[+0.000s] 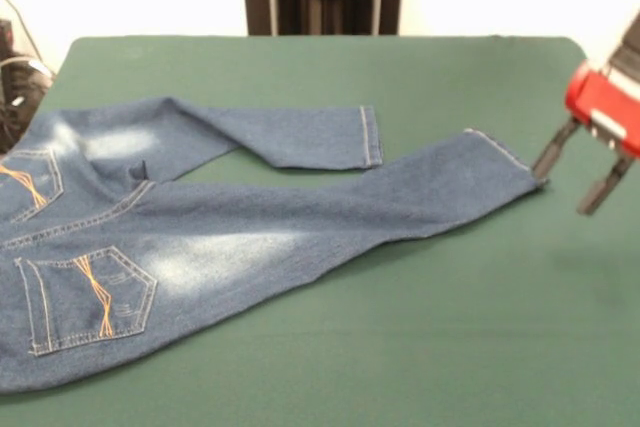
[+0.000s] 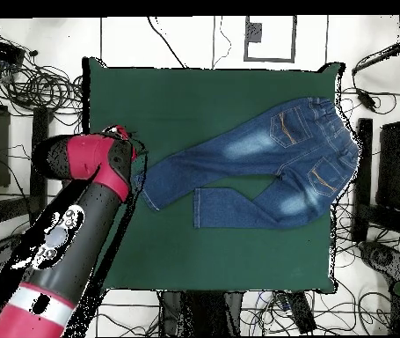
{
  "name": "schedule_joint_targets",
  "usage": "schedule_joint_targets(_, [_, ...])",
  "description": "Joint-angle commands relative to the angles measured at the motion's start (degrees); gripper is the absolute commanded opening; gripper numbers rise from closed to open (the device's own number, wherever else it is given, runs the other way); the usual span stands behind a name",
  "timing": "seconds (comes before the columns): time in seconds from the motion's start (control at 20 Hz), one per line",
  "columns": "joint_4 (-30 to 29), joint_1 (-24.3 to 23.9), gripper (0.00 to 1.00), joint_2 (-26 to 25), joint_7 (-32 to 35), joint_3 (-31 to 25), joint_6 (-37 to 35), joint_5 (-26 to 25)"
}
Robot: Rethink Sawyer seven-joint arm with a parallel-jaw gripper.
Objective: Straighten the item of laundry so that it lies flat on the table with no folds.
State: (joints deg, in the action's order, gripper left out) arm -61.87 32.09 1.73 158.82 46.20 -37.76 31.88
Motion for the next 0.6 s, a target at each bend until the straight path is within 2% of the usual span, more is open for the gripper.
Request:
schedule_joint_targets(0.05, [-12.8, -2.4, 1.00, 8.9, -4.1, -8.0, -1.1, -6.3])
schedule_joint_targets(0.35, [-16.9, -4.2, 1.00, 10.9, -3.9, -10.6, 1.7, -10.5])
schedule_joint_targets(0.6, [-21.5, -7.4, 1.00, 12.1, -3.4, -16.5, 8.2, -11.3])
